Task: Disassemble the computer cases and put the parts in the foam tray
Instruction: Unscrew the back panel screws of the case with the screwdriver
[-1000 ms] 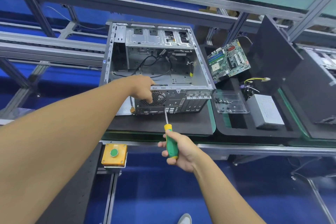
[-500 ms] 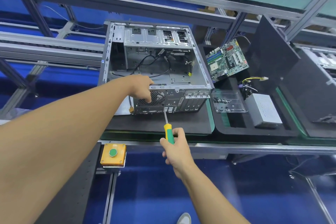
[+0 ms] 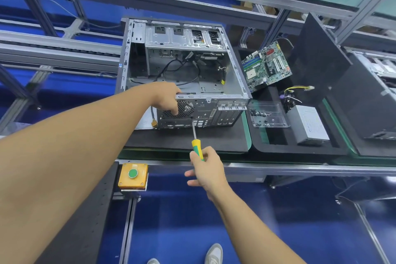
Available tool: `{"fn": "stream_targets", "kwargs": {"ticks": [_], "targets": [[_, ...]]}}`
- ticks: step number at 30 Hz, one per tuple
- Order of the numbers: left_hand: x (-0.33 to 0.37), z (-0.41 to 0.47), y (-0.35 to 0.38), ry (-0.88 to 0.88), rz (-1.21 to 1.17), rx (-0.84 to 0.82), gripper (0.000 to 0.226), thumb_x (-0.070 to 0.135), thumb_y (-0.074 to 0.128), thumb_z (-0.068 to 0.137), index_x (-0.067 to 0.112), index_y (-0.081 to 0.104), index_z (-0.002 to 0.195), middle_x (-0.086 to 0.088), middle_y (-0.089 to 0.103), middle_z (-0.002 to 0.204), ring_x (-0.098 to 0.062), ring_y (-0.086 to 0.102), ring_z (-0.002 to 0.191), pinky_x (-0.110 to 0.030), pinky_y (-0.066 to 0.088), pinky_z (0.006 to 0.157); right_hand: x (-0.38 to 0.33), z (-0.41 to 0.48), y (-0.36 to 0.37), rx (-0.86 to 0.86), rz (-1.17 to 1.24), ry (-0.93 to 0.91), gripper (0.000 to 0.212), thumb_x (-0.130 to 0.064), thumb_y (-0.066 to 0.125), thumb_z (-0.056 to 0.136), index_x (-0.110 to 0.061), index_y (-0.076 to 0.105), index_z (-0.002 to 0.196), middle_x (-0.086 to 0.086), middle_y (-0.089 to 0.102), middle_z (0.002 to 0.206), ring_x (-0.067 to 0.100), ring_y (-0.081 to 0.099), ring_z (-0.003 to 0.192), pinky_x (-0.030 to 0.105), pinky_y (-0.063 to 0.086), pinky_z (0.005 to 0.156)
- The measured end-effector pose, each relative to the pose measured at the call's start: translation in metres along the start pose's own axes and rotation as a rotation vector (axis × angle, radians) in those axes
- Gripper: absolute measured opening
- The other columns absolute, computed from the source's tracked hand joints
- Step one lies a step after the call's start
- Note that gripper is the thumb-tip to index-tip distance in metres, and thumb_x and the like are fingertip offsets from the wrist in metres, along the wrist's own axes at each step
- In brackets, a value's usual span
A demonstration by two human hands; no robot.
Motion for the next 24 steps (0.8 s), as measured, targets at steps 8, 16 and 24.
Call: {"fn": "stream_targets", "kwargs": {"ticks": [8, 16, 24], "targets": [[0.0, -0.001, -0.001, 0.013, 0.007, 0.005, 0.074, 0.037, 0.073, 0.082, 0.014, 0.044, 0.146, 0.009, 0.055, 0.068, -0.006, 0.05, 0.067, -0.027, 0.034, 0.053, 0.001, 0.009, -0.004, -0.259, 0.344, 0.267, 0.034, -0.042, 0.054, 0.099, -0.01, 0.054, 0.109, 0.011, 0.068, 0.091, 0.018, 0.048, 0.056, 0.026, 0.034, 0.044], [0.0, 0.0, 0.0, 0.023, -0.001, 0.014, 0.076, 0.037, 0.073, 0.082, 0.012, 0.042, 0.148, 0.009, 0.053, 0.074, -0.009, 0.049, 0.068, -0.026, 0.034, 0.054, 0.014, 0.005, -0.009, -0.39, 0.607, 0.275, 0.03, -0.029, 0.045, 0.104, -0.005, 0.061, 0.114, 0.009, 0.072, 0.095, 0.02, 0.064, 0.071, 0.028, 0.048, 0.051], [-0.001, 0.003, 0.001, 0.039, 0.042, 0.012, 0.078, 0.04, 0.073, 0.083, 0.012, 0.041, 0.148, -0.009, 0.059, 0.131, -0.023, 0.05, 0.098, -0.031, 0.038, 0.076, 0.012, -0.002, 0.007, 0.105, 0.025, -0.069, 0.023, -0.023, 0.061, 0.093, -0.017, 0.039, 0.091, 0.005, 0.053, 0.078, 0.011, 0.053, 0.045, 0.023, 0.038, 0.038]]}}
Point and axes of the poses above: each hand's wrist, its own z-axis towards the middle knuckle, its own y-axis out of the palm, x = y × z, the point moved 1 cm from there along z, towards the middle knuckle
